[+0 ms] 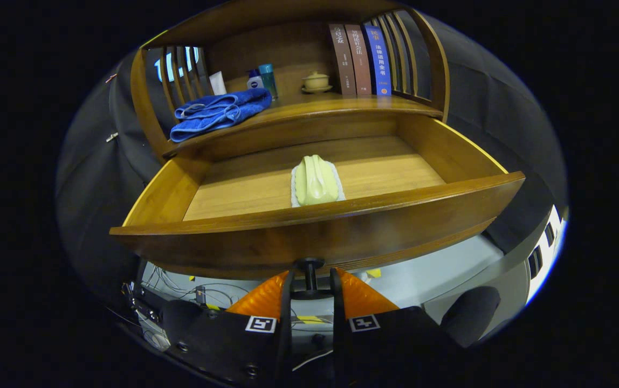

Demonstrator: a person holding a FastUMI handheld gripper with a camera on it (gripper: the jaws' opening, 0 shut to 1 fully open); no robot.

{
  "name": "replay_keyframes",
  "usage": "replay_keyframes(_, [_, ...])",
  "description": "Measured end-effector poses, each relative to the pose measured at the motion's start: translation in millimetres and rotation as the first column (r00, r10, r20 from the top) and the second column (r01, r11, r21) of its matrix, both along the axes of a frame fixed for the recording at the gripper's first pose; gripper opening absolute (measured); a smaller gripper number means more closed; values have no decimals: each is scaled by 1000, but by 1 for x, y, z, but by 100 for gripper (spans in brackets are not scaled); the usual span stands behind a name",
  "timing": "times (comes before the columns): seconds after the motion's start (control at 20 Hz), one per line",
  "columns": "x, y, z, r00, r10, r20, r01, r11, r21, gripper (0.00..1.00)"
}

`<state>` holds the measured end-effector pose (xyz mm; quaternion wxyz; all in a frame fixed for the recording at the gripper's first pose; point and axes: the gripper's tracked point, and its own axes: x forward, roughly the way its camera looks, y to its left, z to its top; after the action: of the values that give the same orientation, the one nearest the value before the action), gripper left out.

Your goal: Pull open the drawer, take out the items inside it, and place them on the countertop above the cabinet.

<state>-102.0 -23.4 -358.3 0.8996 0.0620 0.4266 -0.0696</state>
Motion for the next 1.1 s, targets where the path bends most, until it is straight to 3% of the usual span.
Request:
replay_keyframes(0.25, [-4, 3, 2, 1000, 2, 9, -2, 1000, 5, 35])
replay_keyframes(0.35, [-10, -1, 3, 1000, -14, -2, 14, 1000, 1, 45])
replay_keyframes(0.55, [-24, -14, 30, 999, -49, 14, 50, 998, -40, 91])
replay_keyframes(0.7, [-16, -15, 73, 995, -43, 87, 47, 997, -53, 91])
replay_keyframes(0.9, [28, -4, 121, 987, 32, 158, -26, 999, -41, 91])
replay_keyframes(1.1, [96, -3, 118, 990, 75, 119, -71, 997, -41, 92])
